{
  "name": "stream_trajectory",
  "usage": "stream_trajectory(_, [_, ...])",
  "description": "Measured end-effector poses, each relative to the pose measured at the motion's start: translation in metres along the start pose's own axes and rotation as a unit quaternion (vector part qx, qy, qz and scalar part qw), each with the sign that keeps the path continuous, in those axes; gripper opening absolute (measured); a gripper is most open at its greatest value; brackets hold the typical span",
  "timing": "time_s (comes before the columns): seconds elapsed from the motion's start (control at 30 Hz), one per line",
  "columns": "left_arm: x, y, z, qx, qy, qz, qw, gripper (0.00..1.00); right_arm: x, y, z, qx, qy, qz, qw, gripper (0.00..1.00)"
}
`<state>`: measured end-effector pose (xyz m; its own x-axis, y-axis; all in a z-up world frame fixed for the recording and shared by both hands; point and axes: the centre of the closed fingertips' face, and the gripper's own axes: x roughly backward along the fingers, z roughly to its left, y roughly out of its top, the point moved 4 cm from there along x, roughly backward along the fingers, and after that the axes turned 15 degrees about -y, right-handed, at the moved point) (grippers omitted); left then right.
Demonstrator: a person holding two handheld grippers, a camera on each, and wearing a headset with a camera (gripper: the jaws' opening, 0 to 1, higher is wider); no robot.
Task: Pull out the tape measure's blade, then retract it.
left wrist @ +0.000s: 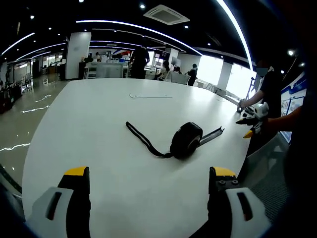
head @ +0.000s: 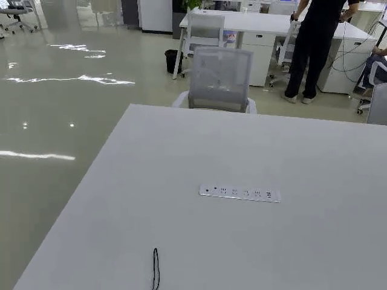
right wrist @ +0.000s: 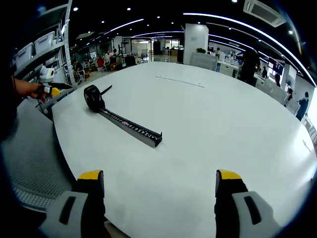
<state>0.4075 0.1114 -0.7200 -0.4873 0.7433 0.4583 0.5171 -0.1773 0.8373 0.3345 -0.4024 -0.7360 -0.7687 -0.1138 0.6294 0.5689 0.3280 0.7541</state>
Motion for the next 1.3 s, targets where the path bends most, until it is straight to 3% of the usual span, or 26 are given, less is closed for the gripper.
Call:
stream_trajectory(0.2, [-0.002,0.006,0.003,0.009,0.007,0.001,0.9999,0.99,0.003,-0.006,-0.009,-0.023,-0.01,0.001,0.9997,0.95])
stream_trajectory(0.27, [-0.003,0.006,0.003,0.027,0.011,0.001,0.9996,0.99,0.004,-0.007,-0.009,-0.031,-0.01,0.0,0.9995,0.94])
stream_trajectory(0.43, [-0.008,0.009,-0.002,0.018,0.008,0.006,0.9998,0.99,0.006,-0.013,-0.003,-0.004,-0.004,0.001,1.0,0.95])
stream_trajectory(0.53, [-0.011,0.009,-0.008,0.01,0.006,0.032,0.9994,0.99,0.008,-0.014,-0.003,0.004,-0.003,0.001,1.0,0.96])
stream_trajectory(0.6, [-0.011,0.011,-0.007,0.013,0.019,0.039,0.999,0.99,0.01,-0.012,-0.005,0.003,-0.004,-0.004,1.0,0.95])
stream_trajectory(0.63, [-0.011,0.013,-0.005,0.012,0.03,0.037,0.9988,0.99,0.01,-0.011,-0.006,0.002,-0.005,-0.005,1.0,0.95])
stream_trajectory(0.77, [-0.016,0.017,-0.006,0.032,0.026,0.027,0.9988,0.99,0.01,-0.006,-0.009,-0.002,-0.009,-0.008,0.9999,0.94])
stream_trajectory(0.87, [-0.021,0.023,-0.014,0.026,0.018,0.02,0.9993,0.99,0.009,-0.003,-0.008,-0.005,-0.009,-0.013,0.9999,0.94])
stream_trajectory(0.93, [-0.028,0.03,-0.03,0.013,-0.022,0.007,0.9997,0.99,0.006,-0.001,-0.007,-0.006,-0.003,-0.018,0.9998,0.94])
stream_trajectory(1.03, [-0.033,0.034,-0.039,-0.021,-0.013,0.025,0.9994,0.99,0.004,0.002,-0.003,0.004,0.002,-0.02,0.9998,0.92])
stream_trajectory(1.1, [-0.038,0.035,-0.047,-0.011,-0.025,0.029,0.9992,0.99,0.002,0.004,-0.003,0.002,0.003,-0.022,0.9998,0.91])
stream_trajectory(1.3, [-0.048,0.039,-0.052,0.008,-0.005,0.014,0.9999,0.99,0.0,0.012,0.002,0.012,0.011,-0.031,0.9994,0.87])
